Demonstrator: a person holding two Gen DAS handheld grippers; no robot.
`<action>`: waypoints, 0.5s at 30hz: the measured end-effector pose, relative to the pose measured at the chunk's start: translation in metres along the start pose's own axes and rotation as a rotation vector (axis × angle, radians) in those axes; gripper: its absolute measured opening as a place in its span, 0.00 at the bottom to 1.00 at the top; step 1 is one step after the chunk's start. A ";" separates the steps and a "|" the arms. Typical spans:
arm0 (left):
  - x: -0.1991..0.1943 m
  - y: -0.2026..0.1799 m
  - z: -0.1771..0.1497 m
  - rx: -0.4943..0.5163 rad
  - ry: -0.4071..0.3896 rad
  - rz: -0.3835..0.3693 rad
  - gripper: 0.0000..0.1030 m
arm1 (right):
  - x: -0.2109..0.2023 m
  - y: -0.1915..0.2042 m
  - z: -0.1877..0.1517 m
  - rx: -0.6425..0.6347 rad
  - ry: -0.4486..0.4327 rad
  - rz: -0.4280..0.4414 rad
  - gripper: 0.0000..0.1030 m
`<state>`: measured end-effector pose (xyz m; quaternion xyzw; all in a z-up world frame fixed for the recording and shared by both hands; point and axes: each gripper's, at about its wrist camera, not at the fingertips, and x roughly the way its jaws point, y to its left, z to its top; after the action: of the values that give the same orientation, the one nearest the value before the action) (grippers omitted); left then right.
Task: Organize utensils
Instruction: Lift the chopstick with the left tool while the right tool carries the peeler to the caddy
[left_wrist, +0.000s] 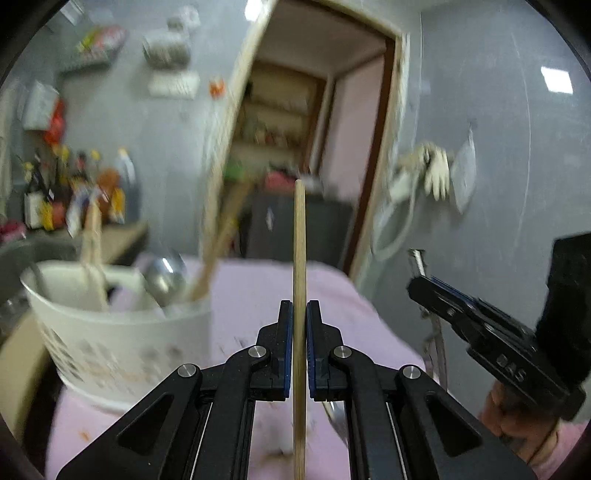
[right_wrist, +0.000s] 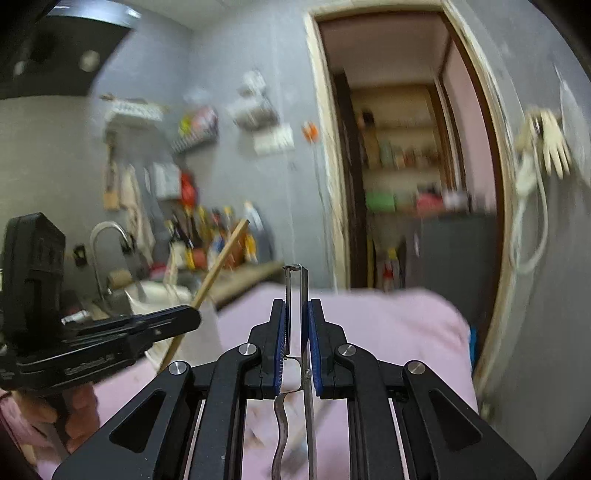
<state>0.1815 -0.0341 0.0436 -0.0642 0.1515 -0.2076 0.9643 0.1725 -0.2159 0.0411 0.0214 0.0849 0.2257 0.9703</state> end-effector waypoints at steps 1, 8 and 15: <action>-0.005 0.004 0.004 -0.004 -0.030 0.004 0.04 | -0.001 0.003 0.005 -0.009 -0.031 0.010 0.10; -0.041 0.046 0.038 -0.014 -0.235 0.092 0.04 | 0.022 0.038 0.038 0.008 -0.195 0.122 0.10; -0.063 0.117 0.070 -0.112 -0.376 0.185 0.04 | 0.064 0.067 0.061 0.102 -0.313 0.219 0.10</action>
<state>0.1933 0.1023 0.1050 -0.1411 -0.0147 -0.0938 0.9854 0.2103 -0.1279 0.0964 0.1142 -0.0583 0.3194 0.9389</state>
